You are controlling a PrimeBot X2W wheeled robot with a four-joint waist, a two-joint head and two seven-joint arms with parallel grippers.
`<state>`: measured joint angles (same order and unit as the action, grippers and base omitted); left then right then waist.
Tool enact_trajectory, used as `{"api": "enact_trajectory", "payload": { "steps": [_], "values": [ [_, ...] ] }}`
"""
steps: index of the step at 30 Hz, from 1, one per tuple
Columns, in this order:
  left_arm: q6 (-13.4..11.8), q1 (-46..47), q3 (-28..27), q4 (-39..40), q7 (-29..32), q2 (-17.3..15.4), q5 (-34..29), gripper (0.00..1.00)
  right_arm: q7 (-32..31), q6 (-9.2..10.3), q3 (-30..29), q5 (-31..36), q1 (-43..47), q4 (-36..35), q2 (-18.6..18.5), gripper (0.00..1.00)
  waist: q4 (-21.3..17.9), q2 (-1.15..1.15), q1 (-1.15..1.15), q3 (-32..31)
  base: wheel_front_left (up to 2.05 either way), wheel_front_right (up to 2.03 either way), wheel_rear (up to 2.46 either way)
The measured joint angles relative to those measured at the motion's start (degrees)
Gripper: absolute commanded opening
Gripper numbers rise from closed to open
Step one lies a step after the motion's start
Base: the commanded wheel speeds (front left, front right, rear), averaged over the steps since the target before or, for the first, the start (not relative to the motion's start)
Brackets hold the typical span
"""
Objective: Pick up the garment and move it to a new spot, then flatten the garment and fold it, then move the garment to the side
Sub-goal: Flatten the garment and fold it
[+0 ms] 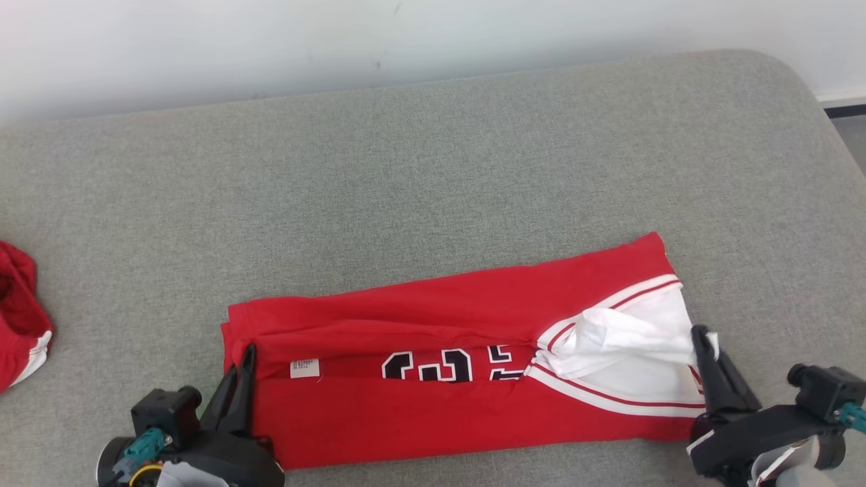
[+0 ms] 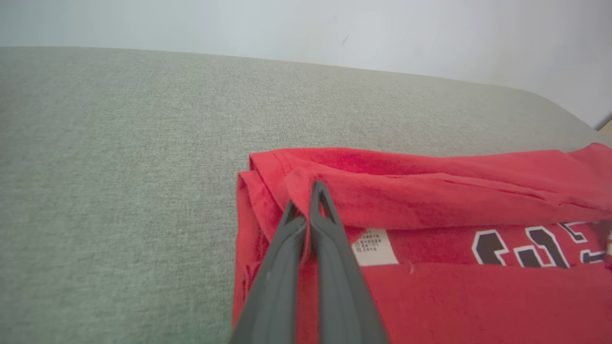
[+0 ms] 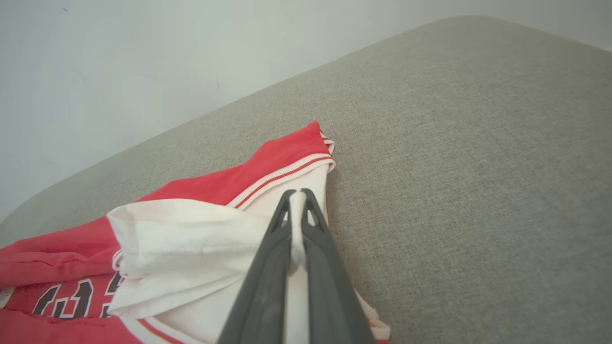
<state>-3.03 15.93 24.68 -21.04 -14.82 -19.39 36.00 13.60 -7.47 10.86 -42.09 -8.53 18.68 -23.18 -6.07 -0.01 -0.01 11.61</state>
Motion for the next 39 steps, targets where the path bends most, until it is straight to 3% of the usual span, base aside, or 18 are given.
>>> {"api": "enact_trajectory", "payload": {
  "steps": [2,3,4,5,16,24,39],
  "values": [
    [-0.04,-0.95,-0.01,-0.26,-0.05,0.13,-0.01,0.00,-1.09,0.00,-0.09,0.31,0.82,0.23,0.69,0.00,0.10,0.00,0.00,-0.22,0.00,0.00,0.00],
    [-0.05,-1.19,-0.10,-0.38,-0.05,0.26,-0.02,0.00,-1.52,0.00,-0.12,0.36,1.07,0.40,0.99,0.05,0.14,0.00,0.00,-0.36,0.00,0.00,0.00],
    [-0.08,-1.33,-0.31,-0.51,-0.05,0.49,-0.05,0.50,-1.55,0.00,-0.26,0.51,1.23,0.51,1.31,0.79,0.19,0.00,0.00,-0.50,0.00,0.00,0.00],
    [-0.26,-1.35,-0.56,-0.54,-0.05,0.67,-0.29,1.00,-1.63,0.00,-0.38,0.78,1.29,0.57,1.53,1.00,0.25,0.00,0.00,-0.68,0.00,0.00,0.00],
    [-2.35,-6.45,-10.03,6.36,-0.23,3.67,-8.31,1.00,-1.71,0.00,-3.49,2.55,3.18,-1.34,1.43,1.00,1.22,0.00,0.00,-3.83,0.00,0.00,0.00],
    [-2.78,-12.54,-17.25,10.85,-0.23,5.89,-15.64,1.00,-7.92,0.00,-6.42,8.39,0.89,1.34,0.93,1.00,2.76,0.00,0.00,-6.39,0.00,0.00,0.00],
    [0.65,-15.38,-20.34,10.62,-0.23,8.93,-22.48,1.00,-16.35,0.00,-4.27,10.93,-7.93,19.23,1.35,1.00,6.69,0.01,0.01,-7.23,0.00,0.00,0.00]
  ]
}}
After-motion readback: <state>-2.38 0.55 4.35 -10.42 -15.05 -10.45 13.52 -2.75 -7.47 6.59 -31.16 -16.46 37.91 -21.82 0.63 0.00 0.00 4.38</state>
